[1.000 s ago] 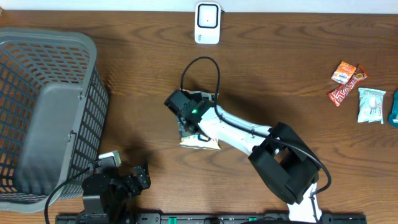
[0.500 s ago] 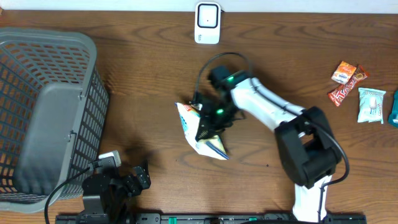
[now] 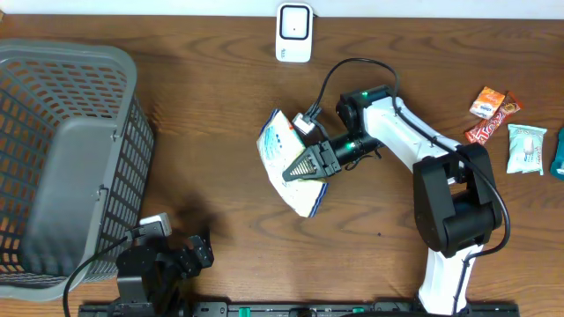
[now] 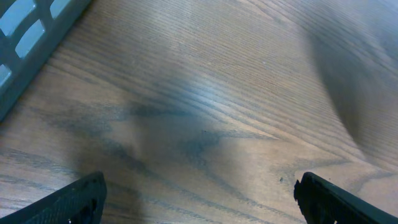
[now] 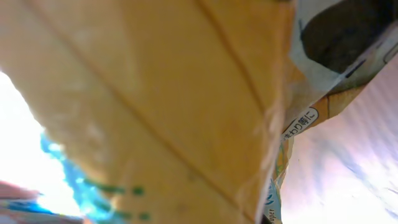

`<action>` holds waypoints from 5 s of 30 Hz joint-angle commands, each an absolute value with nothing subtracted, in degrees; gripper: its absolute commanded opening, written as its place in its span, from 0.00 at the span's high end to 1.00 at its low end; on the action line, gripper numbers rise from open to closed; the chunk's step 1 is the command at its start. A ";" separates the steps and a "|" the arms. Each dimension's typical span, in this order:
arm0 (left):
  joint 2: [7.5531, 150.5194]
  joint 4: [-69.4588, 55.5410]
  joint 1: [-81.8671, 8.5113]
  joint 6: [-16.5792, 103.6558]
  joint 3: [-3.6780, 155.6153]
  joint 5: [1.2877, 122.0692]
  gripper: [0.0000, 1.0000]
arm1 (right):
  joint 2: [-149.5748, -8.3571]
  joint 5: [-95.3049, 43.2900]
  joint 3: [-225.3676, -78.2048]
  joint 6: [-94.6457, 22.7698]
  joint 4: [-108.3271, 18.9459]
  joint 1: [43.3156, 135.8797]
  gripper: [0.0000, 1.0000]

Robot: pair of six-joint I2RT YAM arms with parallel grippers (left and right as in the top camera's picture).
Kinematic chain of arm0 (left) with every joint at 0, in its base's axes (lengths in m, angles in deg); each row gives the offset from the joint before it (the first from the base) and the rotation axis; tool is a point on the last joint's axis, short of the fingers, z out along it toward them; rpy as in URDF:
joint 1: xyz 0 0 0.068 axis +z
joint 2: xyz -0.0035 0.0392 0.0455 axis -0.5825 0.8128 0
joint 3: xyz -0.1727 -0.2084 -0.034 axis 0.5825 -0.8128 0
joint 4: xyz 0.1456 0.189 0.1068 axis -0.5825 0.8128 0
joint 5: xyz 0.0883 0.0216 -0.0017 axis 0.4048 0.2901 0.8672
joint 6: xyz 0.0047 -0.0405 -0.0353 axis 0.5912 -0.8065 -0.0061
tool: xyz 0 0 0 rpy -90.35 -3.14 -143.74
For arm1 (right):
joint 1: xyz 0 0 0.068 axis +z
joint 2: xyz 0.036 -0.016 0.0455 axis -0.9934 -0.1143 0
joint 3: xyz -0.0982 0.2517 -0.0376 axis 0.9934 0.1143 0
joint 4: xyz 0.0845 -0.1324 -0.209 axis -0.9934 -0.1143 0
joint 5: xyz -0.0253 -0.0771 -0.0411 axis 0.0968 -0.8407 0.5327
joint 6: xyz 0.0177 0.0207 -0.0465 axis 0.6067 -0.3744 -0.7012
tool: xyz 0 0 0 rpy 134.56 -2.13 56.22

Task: Scan the item barcode
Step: 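Lift the snack bag with the right gripper and turn it, then hold the snack bag up against the white scanner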

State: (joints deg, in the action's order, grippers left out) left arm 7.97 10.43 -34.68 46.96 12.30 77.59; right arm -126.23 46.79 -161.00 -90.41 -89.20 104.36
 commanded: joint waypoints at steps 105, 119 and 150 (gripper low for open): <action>7.68 12.35 -34.59 47.31 12.02 77.52 0.02 | -126.43 -28.60 -178.59 -66.89 -25.45 109.00 0.99; 7.68 12.35 -34.59 47.31 12.02 77.52 0.02 | -149.01 -29.43 -201.22 -67.22 -10.98 105.61 0.99; 7.68 12.35 -34.59 47.31 12.02 77.52 0.02 | -154.49 -34.39 -212.06 -67.04 -13.97 107.49 0.99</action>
